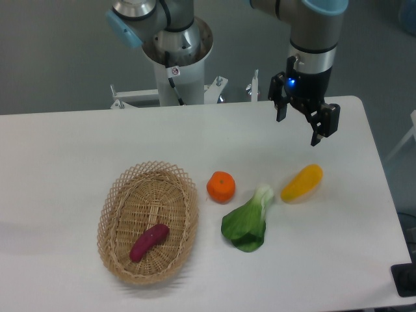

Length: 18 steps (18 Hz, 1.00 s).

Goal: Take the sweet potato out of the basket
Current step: 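Move the open gripper over the wicker basket above the purple sweet potato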

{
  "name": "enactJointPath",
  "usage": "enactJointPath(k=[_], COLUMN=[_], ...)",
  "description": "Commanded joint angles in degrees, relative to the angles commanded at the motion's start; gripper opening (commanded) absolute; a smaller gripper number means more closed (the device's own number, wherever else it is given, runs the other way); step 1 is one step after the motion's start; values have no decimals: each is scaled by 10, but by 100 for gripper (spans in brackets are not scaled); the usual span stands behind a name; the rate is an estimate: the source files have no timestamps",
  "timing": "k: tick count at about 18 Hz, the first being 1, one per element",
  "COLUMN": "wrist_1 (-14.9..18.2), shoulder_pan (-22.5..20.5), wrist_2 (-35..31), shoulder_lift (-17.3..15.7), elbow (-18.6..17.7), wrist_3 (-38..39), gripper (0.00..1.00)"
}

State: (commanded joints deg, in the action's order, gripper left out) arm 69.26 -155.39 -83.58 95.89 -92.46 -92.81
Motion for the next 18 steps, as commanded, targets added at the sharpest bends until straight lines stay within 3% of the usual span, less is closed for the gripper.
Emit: enactJointPath(k=[6, 11, 15, 18], wrist_1=[-1, -23, -46, -119], shoulder_pan=[11, 34, 92, 138], wrist_2=[-7, -5, -4, -3], shoulder_lift=[-2, -6, 6, 36], elbow=[-11, -65, -75, -77], wrist_3=[9, 46, 218, 373], gripper=[100, 100, 100, 100])
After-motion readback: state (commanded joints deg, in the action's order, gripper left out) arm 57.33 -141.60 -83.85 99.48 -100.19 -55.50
